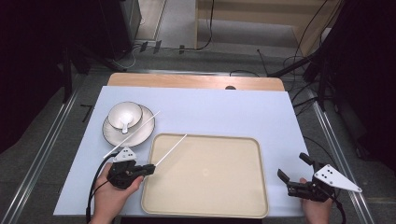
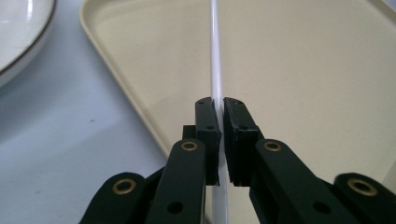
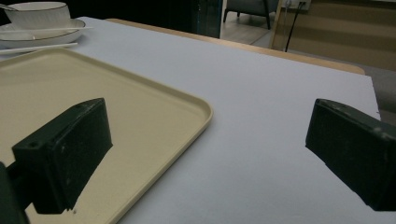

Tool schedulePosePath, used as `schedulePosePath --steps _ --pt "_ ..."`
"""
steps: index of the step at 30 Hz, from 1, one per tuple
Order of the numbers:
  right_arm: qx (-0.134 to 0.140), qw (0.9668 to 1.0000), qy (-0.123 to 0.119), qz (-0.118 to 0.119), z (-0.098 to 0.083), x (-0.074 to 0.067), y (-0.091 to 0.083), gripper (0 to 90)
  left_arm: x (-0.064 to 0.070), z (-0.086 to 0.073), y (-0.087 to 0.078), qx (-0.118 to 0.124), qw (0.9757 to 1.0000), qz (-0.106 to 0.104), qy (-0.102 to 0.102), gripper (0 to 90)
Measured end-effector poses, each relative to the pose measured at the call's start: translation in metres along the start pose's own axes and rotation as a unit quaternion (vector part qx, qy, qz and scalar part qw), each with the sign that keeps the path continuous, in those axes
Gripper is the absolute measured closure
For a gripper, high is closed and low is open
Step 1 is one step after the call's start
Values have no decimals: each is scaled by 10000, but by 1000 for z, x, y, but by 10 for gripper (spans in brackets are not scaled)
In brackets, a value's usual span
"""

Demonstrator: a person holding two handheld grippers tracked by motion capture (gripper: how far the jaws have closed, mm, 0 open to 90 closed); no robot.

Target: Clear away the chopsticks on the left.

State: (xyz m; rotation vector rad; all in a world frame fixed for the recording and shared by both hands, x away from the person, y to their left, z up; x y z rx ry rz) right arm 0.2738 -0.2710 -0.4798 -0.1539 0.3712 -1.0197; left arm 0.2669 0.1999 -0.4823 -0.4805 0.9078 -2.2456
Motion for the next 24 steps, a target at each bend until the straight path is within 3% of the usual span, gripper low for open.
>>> schedulePosePath --steps 3,4,7,16,24 --pt "5 10000 5 -6 0 0 0 2 3 0 4 -2 10000 20 -28 856" --pt "1 10000 8 -4 0 0 0 2 6 0 7 49 9998 -95 -154 856" --pt "-4 10000 -21 16 0 -1 1 2 12 0 12 9 9999 -32 -146 857" --pt "-9 10000 -13 17 0 0 1 2 24 -1 26 -66 9996 -160 -245 856" --pt "-9 10000 -12 13 0 0 1 2 28 -3 30 -128 9996 -56 -235 856"
Point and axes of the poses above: each handheld gripper's, and its own axes: y roughly forward along the jaws, z roughly out of its top, x roughly to its right, the point moved 7 cm from there along y, roughly forward along the jaws, and after that the axes turned 12 degrees about y, right-handed, at the moved point
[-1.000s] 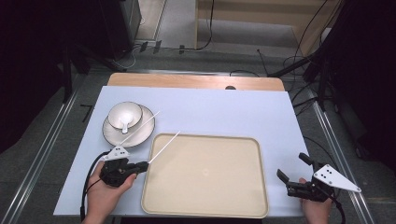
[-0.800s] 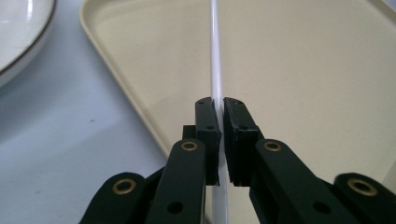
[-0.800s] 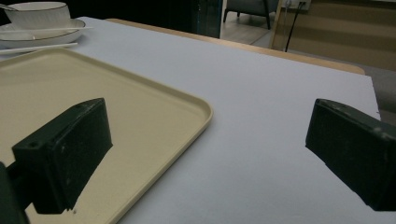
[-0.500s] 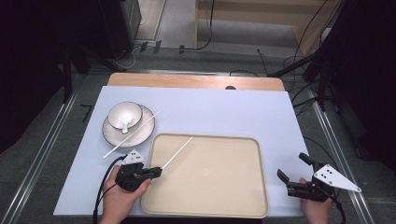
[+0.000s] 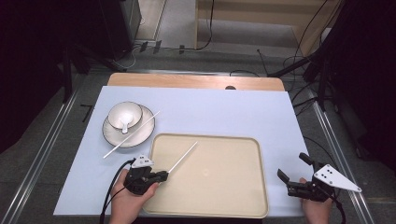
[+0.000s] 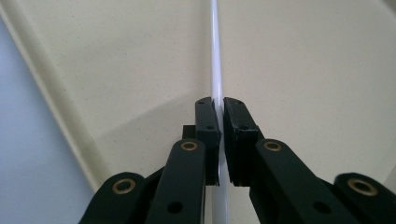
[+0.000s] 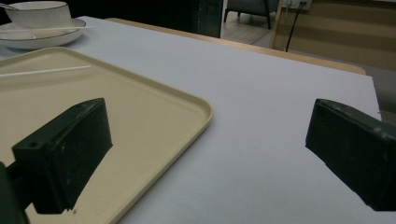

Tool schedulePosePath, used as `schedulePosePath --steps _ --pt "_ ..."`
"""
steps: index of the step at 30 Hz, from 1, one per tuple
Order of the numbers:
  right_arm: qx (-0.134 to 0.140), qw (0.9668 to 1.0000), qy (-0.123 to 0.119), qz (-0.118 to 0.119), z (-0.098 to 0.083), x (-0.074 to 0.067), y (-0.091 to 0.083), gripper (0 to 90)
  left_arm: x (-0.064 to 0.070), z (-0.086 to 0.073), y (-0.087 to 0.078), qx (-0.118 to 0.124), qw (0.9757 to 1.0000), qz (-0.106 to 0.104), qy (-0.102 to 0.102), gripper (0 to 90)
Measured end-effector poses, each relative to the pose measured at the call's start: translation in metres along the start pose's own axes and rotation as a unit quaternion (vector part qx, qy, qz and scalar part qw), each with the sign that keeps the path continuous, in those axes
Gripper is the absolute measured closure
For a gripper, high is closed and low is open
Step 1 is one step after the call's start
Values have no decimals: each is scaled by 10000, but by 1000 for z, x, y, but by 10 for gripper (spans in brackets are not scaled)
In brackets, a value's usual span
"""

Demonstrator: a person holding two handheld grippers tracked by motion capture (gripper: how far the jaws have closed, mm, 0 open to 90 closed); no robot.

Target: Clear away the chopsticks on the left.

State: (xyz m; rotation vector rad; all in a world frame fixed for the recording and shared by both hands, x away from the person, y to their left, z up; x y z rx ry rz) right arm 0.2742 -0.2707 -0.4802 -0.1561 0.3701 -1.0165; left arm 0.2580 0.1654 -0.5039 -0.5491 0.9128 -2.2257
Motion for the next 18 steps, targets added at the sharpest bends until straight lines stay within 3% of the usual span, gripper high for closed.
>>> schedulePosePath --steps 4,13,18 --pt "11 10000 6 -8 0 0 0 2 1 -3 6 -102 9998 131 97 855" --pt "4 10000 -15 -5 1 0 0 2 4 -2 9 -67 9997 220 40 844" --pt "17 10000 -5 -14 1 0 -1 2 4 -1 9 -32 9999 132 17 809"
Point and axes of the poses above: each handheld gripper's, and its own axes: y roughly forward along the jaws, z roughly out of its top, x roughly to its right, the point moved 7 cm from there along y, roughly forward along the jaws, and after that the axes turned 12 degrees about y, right-handed, at the moved point
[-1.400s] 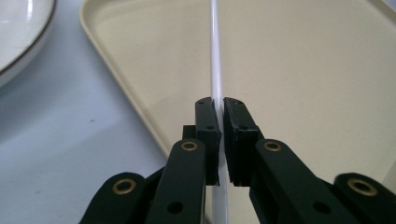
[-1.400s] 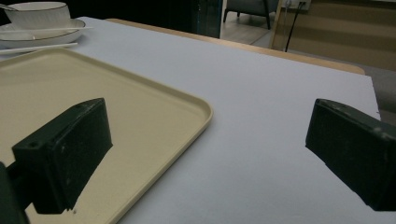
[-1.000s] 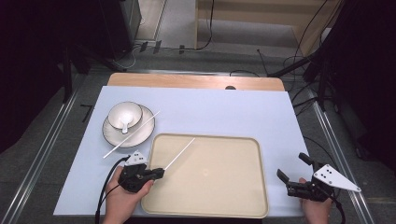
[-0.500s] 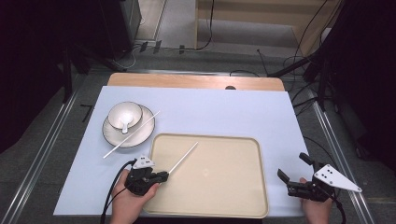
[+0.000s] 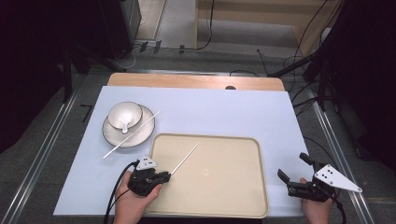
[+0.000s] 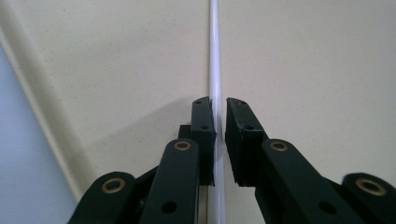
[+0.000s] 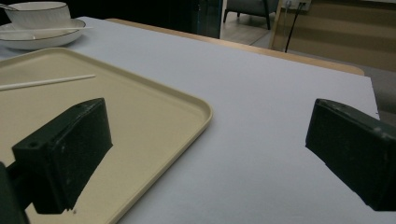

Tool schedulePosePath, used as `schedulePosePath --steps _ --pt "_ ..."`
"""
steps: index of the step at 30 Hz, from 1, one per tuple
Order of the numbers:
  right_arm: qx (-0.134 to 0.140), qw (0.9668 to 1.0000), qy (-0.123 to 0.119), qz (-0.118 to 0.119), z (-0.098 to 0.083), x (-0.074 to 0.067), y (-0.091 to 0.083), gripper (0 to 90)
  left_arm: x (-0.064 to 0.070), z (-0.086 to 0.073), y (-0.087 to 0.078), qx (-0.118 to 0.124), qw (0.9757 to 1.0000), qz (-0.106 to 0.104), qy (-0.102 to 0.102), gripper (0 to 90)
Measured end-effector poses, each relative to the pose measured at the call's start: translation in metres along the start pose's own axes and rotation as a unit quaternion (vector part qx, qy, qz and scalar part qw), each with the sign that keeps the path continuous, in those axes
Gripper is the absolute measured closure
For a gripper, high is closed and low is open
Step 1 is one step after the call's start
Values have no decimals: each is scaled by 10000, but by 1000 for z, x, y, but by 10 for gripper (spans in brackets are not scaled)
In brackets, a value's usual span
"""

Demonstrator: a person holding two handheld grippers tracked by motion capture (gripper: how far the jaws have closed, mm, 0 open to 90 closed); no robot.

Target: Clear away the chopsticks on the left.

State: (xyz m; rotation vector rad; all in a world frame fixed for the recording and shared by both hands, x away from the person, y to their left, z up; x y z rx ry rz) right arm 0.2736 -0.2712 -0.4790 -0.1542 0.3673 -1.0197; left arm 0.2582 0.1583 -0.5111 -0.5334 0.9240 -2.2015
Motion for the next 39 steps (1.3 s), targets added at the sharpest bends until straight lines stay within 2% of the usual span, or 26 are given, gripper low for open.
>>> schedulePosePath --steps 5,7,8,10,12,15,17,19,20,22,25,29,31,39 --pt "-6 10000 5 -8 0 1 0 2 -1 5 1 10 10000 54 -25 733" --pt "-26 10000 -8 7 -1 0 1 2 -2 13 -1 107 9999 -64 -25 753" --pt "-27 10000 -13 11 0 0 1 2 -2 13 -1 107 9999 -64 -25 769" --pt "-37 10000 -16 10 -1 0 1 2 -5 23 -2 240 9997 -100 -29 793" --pt "-40 10000 -18 11 -1 0 1 2 -7 26 -1 240 9996 -132 -6 838" --pt "-46 10000 -18 1 -1 0 1 2 -8 36 10 263 9992 -289 64 900" --pt "-41 10000 -13 -3 -2 0 0 2 -6 40 14 257 9990 -335 119 900" --pt "-40 10000 -2 -20 -2 1 -2 2 -1 47 24 198 9985 -416 280 900" --pt "-40 10000 -2 -20 -2 1 -2 2 -1 47 24 198 9985 -416 280 900" --pt "-43 10000 28 -43 -3 1 -4 2 3 51 35 140 9985 -366 372 900" --pt "-33 10000 30 -67 -4 2 -6 2 3 53 41 90 9988 -380 312 900" --pt "-45 9999 41 -87 -5 2 -7 2 0 53 48 -13 9992 -216 337 900" --pt "-54 9999 42 -99 -6 3 -8 2 -2 52 50 -72 9992 -158 372 900" --pt "-64 9999 41 -96 -6 4 -8 2 -14 50 44 -119 9995 34 279 900"
Point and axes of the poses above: each handheld gripper's, and its own axes: y roughly forward along the jaws, z roughly out of its top, x roughly to its right, the point moved 7 cm from there along y, roughly forward along the jaws, and after that the axes turned 12 degrees about y, right-handed, at the moved point
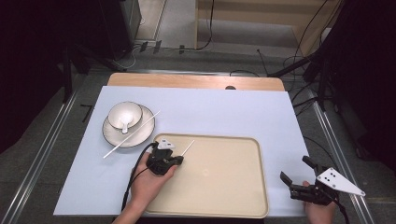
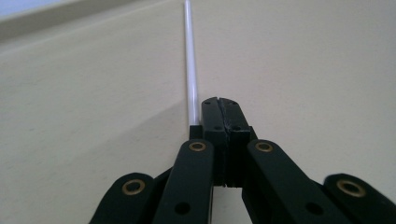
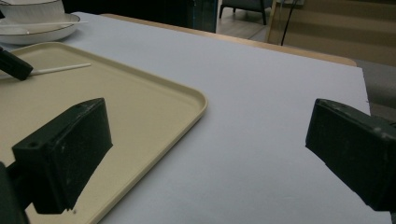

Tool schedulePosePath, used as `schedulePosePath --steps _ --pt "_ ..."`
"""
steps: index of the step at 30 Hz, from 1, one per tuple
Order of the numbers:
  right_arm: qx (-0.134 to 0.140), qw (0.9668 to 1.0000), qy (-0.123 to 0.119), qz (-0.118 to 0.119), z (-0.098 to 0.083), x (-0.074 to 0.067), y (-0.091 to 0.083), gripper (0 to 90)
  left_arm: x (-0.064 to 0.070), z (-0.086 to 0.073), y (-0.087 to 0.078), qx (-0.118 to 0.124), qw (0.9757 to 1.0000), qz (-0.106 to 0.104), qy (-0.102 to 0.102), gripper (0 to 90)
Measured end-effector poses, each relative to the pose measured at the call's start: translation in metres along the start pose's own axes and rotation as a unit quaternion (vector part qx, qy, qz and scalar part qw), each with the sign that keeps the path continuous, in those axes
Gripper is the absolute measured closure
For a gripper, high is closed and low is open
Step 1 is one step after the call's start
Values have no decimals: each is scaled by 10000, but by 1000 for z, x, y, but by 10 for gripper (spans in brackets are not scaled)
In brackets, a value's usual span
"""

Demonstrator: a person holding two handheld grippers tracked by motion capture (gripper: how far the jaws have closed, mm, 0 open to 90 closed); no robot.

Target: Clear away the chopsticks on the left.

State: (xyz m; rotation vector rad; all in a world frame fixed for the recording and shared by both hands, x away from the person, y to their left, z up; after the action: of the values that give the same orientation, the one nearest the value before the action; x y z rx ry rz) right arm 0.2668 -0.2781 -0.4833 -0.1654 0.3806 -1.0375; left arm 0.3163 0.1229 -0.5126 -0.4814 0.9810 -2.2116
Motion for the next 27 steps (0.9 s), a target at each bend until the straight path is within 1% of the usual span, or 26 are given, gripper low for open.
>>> schedulePosePath --steps 1,2,3,5,11,13,15,16,17,19,20,23,27 --pt "-1 10000 -9 1 0 0 0 2 -5 -2 -2 15 10000 29 -79 900" --pt "-1 10000 -9 1 0 0 0 2 -5 -2 -2 15 10000 29 -79 900" --pt "4 10000 -3 2 0 -1 1 2 -9 -5 -5 55 9999 28 -151 900" --pt "2 10000 -16 8 0 0 1 2 -12 -7 -7 84 9997 -19 -233 900" --pt "3 10000 -33 17 1 -1 2 2 -14 -9 -9 104 9996 -53 -271 900" --pt "7 10000 -42 19 1 -1 1 2 -16 -10 -10 118 9994 -100 -310 900" --pt "6 10000 -23 23 1 -1 1 2 -17 -11 -11 124 9994 -58 -331 900" --pt "13 10000 -14 15 1 -1 1 2 -20 -12 -13 119 9993 19 -352 900" --pt "16 10000 -18 11 1 0 1 2 -23 -13 -13 128 9992 50 -377 900" --pt "14 10000 -27 7 1 0 1 2 -27 -15 -16 126 9988 51 -461 900" --pt "14 10000 -27 7 1 0 1 2 -27 -15 -16 126 9988 51 -461 900" --pt "21 10000 -18 7 2 0 1 2 -34 -20 -22 128 9985 105 -521 900" --pt "20 10000 -30 15 2 0 1 2 -38 -24 -26 119 9983 167 -545 900"
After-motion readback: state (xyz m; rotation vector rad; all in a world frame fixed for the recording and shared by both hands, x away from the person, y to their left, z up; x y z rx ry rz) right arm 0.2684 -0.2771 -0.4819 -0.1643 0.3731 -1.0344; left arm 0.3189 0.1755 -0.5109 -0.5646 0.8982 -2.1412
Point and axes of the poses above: each handheld gripper's, and its own axes: y roughly forward along the jaws, z roughly out of its top, x roughly to its right, the point moved 7 cm from there along y, roughly forward along the jaws, and after that the axes turned 12 degrees about y, right-handed, at the moved point
